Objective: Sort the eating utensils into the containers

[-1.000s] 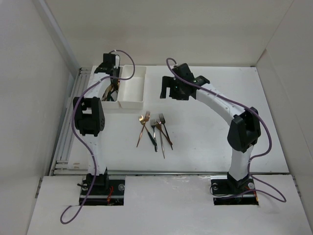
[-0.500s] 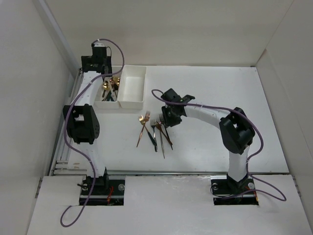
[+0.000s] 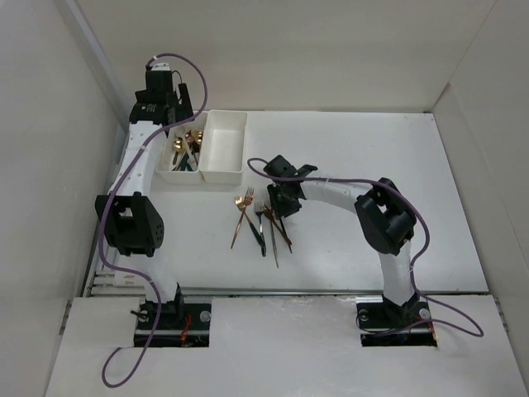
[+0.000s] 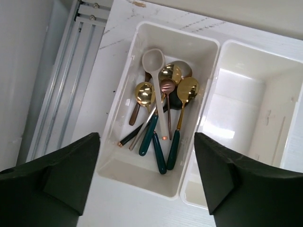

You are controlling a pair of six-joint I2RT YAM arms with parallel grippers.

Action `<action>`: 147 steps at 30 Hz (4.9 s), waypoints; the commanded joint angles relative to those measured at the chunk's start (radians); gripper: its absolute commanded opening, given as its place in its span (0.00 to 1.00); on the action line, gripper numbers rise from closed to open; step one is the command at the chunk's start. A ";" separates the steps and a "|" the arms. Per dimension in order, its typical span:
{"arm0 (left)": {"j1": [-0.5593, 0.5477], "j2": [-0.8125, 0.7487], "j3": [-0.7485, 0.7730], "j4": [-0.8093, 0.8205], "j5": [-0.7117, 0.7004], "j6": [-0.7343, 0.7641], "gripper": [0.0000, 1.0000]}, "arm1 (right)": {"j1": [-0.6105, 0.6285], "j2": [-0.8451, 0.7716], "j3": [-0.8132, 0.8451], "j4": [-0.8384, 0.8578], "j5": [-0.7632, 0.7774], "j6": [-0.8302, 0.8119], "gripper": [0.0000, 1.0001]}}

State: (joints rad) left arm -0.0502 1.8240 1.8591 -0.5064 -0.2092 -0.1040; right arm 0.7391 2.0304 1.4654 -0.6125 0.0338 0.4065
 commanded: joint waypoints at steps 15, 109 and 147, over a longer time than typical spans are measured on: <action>-0.089 -0.006 0.011 -0.080 0.441 0.136 1.00 | -0.190 -0.019 0.224 -0.076 0.173 0.109 0.00; 0.044 -0.532 -0.446 0.002 -0.102 0.138 0.82 | 0.106 -0.045 0.175 -0.219 0.435 0.051 0.00; 0.033 -0.463 -0.459 0.031 -0.093 0.138 0.82 | 0.106 -0.007 0.468 0.140 0.335 0.125 0.66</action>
State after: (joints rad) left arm -0.0135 1.3689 1.3804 -0.4973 -0.3031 0.0422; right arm 0.8204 2.1265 2.0388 -0.3759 0.3508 0.4210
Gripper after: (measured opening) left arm 0.822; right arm 0.693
